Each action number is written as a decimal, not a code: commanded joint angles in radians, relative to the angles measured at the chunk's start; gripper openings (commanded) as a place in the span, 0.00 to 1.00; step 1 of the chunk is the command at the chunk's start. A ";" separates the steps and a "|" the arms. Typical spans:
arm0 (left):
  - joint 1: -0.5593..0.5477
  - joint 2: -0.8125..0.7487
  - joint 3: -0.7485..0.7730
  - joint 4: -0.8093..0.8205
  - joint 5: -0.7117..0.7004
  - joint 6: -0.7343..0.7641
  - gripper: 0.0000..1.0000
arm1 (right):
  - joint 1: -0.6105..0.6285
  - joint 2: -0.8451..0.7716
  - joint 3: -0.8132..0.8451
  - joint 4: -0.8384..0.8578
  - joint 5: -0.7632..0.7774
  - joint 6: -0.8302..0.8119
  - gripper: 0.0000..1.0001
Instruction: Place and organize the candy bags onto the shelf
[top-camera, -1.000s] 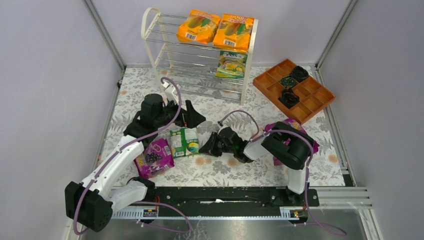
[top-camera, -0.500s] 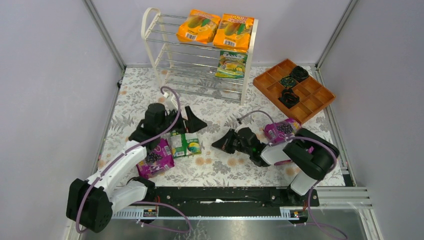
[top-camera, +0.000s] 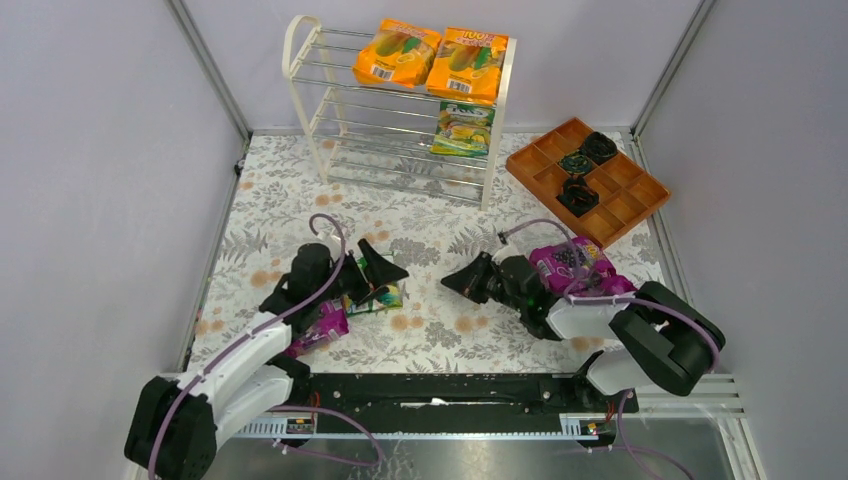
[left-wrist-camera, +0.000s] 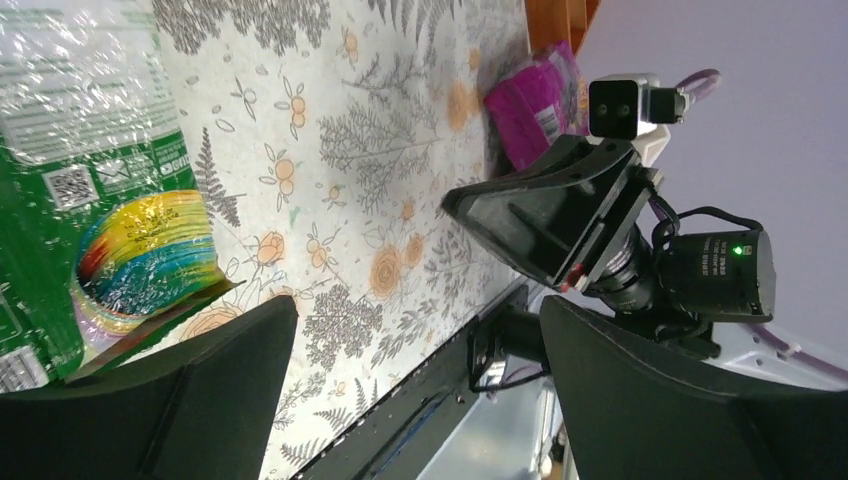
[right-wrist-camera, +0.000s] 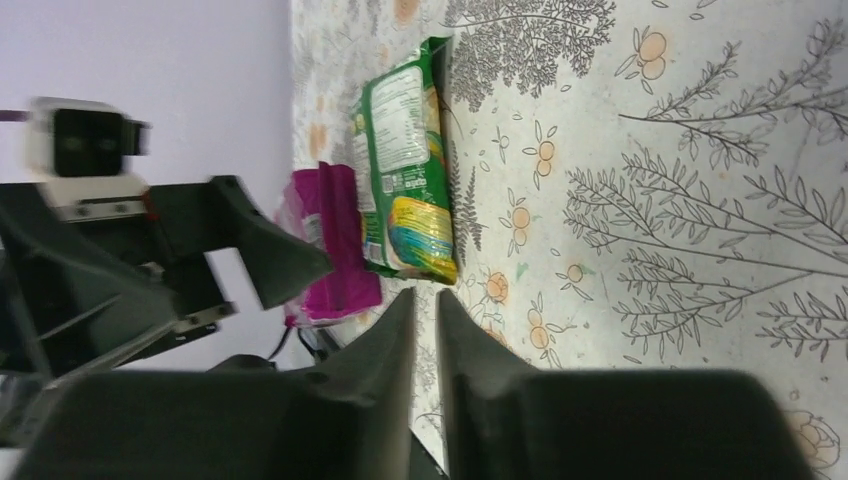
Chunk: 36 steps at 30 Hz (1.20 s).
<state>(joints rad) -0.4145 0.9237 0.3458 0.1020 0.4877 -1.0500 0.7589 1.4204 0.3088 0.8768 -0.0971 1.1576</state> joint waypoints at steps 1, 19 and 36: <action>-0.003 -0.102 0.140 -0.218 -0.168 0.101 0.96 | 0.013 -0.003 0.209 -0.303 -0.068 -0.250 0.33; -0.003 -0.309 0.368 -0.570 -0.400 0.404 0.96 | 0.128 0.588 0.833 -0.553 -0.052 -0.386 0.81; -0.003 -0.205 0.170 -0.192 -0.049 0.221 0.99 | 0.042 0.382 0.449 -0.145 0.056 0.005 0.00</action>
<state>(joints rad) -0.4171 0.6823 0.5991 -0.3107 0.2806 -0.7120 0.8604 1.9285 0.8673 0.5941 -0.0765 1.0256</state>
